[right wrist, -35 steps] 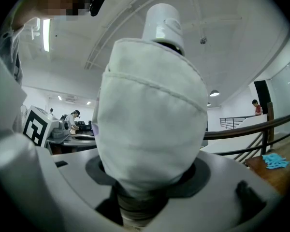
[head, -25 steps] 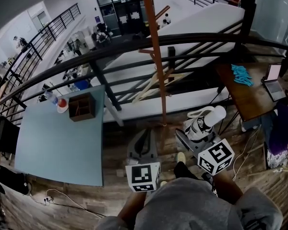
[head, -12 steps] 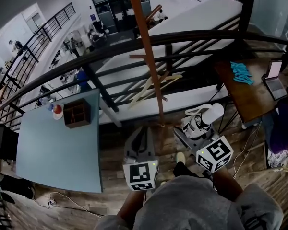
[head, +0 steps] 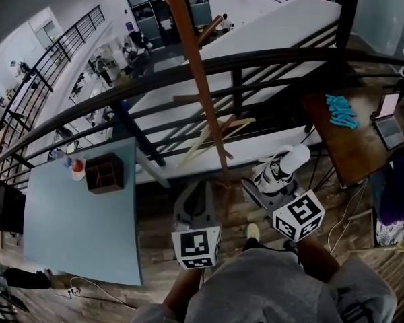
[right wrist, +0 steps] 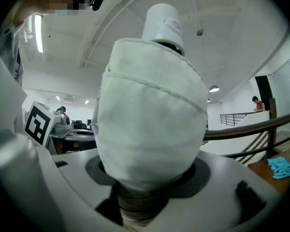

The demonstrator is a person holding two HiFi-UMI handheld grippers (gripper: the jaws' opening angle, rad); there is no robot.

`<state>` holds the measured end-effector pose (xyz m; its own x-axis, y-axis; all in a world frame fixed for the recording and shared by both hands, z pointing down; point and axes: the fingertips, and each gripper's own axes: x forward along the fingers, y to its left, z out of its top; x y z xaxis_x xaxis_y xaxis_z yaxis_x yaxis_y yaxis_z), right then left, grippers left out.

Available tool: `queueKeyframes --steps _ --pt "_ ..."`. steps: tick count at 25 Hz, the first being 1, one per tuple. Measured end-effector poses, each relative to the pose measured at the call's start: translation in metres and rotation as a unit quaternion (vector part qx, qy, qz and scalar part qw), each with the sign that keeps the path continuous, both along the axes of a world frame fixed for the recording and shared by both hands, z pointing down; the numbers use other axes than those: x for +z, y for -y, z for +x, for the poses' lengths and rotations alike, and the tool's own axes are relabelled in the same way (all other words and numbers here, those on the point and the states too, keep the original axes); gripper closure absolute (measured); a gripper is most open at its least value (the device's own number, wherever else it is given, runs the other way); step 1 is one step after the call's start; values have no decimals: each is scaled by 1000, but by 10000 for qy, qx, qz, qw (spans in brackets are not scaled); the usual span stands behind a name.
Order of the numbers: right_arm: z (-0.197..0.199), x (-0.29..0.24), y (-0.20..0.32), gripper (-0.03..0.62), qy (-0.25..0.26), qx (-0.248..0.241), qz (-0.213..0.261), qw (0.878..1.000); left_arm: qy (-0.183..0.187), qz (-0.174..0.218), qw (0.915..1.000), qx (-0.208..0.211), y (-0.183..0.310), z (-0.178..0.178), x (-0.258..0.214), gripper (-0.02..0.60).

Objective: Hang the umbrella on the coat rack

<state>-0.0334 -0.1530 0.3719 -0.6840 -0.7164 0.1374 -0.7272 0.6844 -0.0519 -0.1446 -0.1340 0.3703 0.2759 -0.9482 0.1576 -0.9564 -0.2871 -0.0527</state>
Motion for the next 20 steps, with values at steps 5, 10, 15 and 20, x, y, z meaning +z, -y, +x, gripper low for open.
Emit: queueKeyframes --steps 5,10,15,20 --pt "12 -3 35 324 -65 17 -5 10000 49 102 9999 -13 28 10 -8 549" --pt "19 -2 59 324 -99 7 -92 9999 91 102 9999 -54 45 15 -11 549" --pt "21 -4 76 324 -115 -95 -63 9999 134 100 9998 -133 58 16 -11 549" --pt "27 -8 92 324 -134 -195 -16 9997 184 99 9996 -202 69 22 -13 549"
